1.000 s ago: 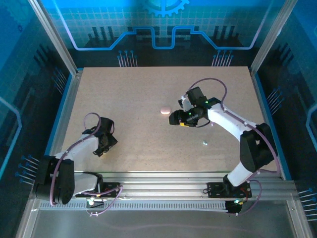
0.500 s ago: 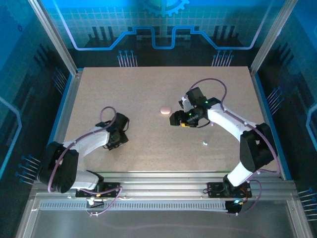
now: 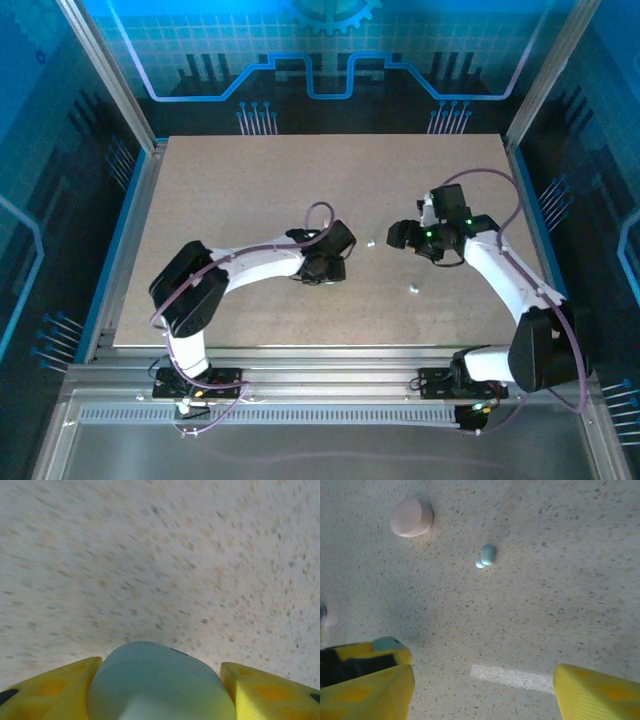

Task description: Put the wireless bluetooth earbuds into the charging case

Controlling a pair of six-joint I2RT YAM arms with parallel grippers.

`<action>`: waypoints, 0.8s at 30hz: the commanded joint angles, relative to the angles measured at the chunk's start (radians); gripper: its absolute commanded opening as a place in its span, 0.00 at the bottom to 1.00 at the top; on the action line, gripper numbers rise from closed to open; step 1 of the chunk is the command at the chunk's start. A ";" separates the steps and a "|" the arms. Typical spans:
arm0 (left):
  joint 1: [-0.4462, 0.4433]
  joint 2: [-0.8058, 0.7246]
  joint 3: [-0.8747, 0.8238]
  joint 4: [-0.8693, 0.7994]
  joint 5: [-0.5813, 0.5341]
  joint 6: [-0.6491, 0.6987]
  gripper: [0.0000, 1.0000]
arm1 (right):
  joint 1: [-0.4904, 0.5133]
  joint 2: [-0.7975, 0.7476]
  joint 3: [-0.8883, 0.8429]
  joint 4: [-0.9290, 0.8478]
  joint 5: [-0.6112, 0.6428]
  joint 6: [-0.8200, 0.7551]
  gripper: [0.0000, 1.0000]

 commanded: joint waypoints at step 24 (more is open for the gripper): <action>0.017 -0.158 -0.121 0.104 -0.012 0.019 0.79 | 0.068 -0.001 -0.057 0.124 -0.085 -0.151 0.69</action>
